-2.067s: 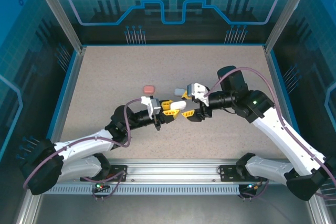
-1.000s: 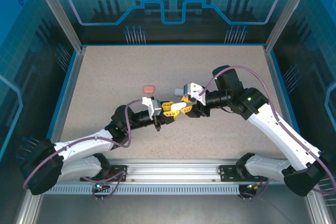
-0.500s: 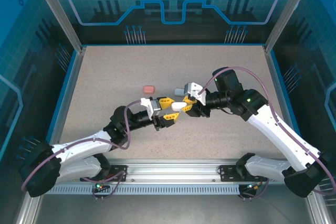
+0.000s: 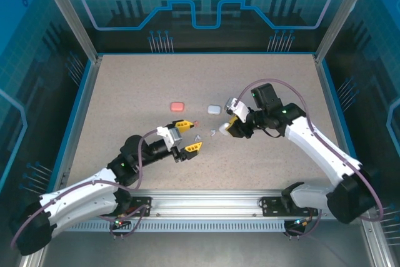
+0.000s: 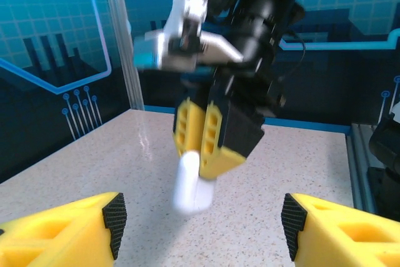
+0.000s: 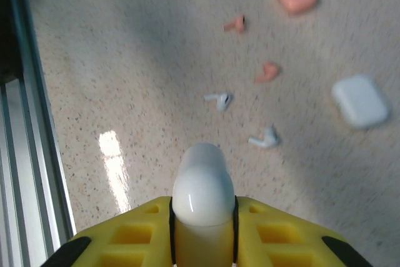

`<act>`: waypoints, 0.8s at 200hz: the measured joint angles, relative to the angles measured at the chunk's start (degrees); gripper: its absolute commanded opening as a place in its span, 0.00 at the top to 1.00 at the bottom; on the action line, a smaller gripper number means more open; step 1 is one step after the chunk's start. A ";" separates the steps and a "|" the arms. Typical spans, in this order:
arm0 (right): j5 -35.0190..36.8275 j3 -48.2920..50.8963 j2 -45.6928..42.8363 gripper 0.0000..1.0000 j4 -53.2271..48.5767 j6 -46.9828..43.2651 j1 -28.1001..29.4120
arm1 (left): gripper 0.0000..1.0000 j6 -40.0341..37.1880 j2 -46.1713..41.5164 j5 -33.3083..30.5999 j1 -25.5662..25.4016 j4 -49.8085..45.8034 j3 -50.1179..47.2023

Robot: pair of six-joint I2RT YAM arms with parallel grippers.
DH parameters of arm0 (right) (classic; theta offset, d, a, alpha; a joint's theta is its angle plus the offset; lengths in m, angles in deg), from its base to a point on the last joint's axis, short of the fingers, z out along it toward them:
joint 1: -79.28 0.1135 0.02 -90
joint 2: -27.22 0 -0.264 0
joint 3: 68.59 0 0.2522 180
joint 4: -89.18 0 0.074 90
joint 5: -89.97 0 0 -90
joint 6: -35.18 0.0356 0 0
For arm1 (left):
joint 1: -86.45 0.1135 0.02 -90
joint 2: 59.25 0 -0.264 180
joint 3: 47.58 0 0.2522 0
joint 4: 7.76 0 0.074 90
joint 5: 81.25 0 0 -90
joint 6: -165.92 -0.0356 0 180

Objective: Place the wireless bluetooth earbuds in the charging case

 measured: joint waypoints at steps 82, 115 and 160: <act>-1.57 1.20 19.45 0.78 0.04 3.26 -5.22 | 0.31 -1.29 -2.89 -2.10 0.00 -4.57 -0.11; -1.60 0.07 23.56 0.79 0.02 4.52 -6.56 | 0.31 -1.53 -2.91 -2.16 0.00 -5.09 -0.11; -1.42 -0.42 26.29 0.72 0.04 6.80 -8.74 | 0.31 -1.70 -2.93 -2.62 0.00 -5.75 -0.11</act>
